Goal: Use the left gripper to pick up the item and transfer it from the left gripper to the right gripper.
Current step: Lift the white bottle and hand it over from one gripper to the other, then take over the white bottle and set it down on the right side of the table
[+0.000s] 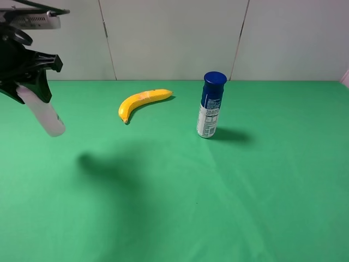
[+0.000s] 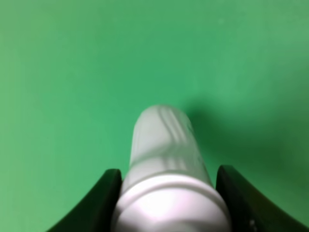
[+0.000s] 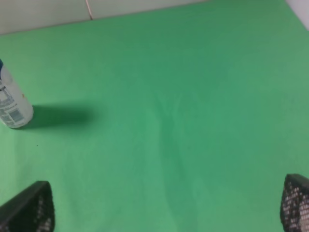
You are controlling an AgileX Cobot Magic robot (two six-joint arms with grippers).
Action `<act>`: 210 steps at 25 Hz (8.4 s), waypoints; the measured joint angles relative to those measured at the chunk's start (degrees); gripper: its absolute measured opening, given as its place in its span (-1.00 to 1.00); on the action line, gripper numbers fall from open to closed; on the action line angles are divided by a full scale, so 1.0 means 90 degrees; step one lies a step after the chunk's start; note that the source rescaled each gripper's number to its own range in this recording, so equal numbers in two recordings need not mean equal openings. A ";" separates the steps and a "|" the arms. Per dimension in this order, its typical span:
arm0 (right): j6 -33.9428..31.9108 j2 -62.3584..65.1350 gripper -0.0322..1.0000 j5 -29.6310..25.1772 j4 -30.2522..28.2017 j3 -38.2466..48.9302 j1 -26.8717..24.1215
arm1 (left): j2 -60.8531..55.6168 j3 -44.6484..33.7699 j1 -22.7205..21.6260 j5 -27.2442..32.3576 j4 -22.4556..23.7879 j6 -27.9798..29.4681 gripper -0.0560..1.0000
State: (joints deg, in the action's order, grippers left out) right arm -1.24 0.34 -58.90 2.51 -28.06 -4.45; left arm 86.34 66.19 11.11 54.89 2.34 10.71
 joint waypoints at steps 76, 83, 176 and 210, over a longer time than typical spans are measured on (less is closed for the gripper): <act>0.4946 -0.3822 1.00 0.1887 0.4985 -0.0425 0.1586 | 0.1472 0.0005 0.1778 0.0217 -0.8670 -0.5101 -0.89; 0.5856 -0.4749 1.00 0.1986 0.5008 -0.1079 0.1624 | 0.1472 0.0005 0.1778 0.0419 -0.8670 -0.5143 -0.89; 0.6365 -0.7449 -0.53 0.2490 0.4465 -0.1808 0.3772 | 0.1472 0.0005 0.1778 0.0371 -0.8398 -0.5186 0.91; 0.6365 -0.7449 -0.63 0.2365 0.4465 -0.1808 0.3772 | 0.1472 0.0005 0.1510 0.0258 -0.7436 -0.5133 1.00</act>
State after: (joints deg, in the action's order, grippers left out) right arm 56.04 -66.70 -37.62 42.70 -44.34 29.50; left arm 99.58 66.24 24.70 57.21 -64.58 -35.48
